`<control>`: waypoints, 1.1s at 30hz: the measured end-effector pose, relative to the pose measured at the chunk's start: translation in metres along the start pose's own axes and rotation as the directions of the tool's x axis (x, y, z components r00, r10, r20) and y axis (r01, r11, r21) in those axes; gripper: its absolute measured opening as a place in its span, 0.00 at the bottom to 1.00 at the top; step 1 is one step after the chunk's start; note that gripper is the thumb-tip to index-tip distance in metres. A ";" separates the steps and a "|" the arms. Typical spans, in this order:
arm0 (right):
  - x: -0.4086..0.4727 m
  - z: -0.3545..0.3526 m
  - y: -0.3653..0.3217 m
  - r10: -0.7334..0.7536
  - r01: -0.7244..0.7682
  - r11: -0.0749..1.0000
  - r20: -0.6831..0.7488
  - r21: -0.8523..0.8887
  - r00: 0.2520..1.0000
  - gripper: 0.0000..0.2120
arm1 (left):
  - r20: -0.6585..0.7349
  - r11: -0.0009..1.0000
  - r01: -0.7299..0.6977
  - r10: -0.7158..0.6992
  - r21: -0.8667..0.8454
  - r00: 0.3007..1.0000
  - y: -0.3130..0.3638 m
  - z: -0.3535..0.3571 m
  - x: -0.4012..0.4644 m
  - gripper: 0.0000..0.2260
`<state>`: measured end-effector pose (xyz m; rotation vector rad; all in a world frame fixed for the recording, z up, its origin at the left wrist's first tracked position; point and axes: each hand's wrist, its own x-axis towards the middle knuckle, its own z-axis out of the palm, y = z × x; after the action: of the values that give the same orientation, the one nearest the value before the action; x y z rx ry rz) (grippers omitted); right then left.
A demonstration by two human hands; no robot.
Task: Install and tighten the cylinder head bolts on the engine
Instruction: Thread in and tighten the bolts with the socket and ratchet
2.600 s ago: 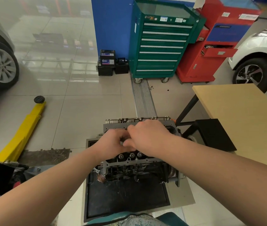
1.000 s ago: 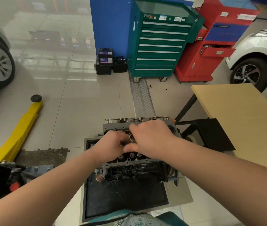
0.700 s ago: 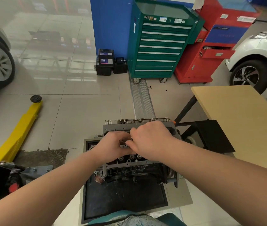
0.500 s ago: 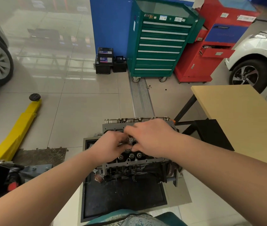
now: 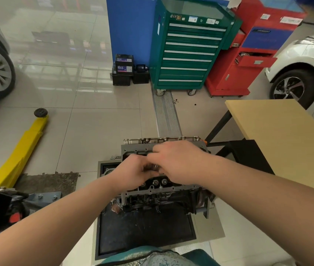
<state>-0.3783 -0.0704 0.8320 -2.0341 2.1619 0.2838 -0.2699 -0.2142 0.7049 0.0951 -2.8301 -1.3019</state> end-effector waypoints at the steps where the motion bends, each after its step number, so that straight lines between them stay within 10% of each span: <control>1: 0.000 0.001 -0.002 -0.011 0.011 1.000 0.029 0.002 1.000 0.17 | 0.029 1.000 0.006 -0.006 -0.017 1.000 -0.001 0.000 0.001 0.07; 10: -0.008 0.018 -0.013 0.119 -0.103 0.989 -0.143 0.110 0.983 0.09 | -0.242 0.994 -0.051 0.027 -0.095 0.970 0.001 0.025 -0.010 0.04; 24: -0.020 0.029 -0.018 0.385 -0.310 0.867 -0.129 0.389 0.914 0.12 | -0.142 0.996 -0.061 0.051 -0.067 0.989 -0.006 0.023 -0.007 0.09; 28: -0.037 0.034 -0.011 0.617 -0.386 0.669 -0.186 0.635 0.765 0.14 | -0.040 0.982 0.152 -0.149 0.112 0.988 -0.029 0.032 -0.017 0.32; 33: -0.069 0.044 0.004 0.806 -0.422 0.500 -0.228 0.756 0.547 0.14 | 0.015 0.870 0.122 -0.146 0.478 0.989 -0.051 0.060 -0.037 0.30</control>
<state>-0.3787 0.0078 0.8065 -0.8689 2.7534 -1.0051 -0.2336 -0.1999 0.6270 0.2755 -3.1697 -0.5914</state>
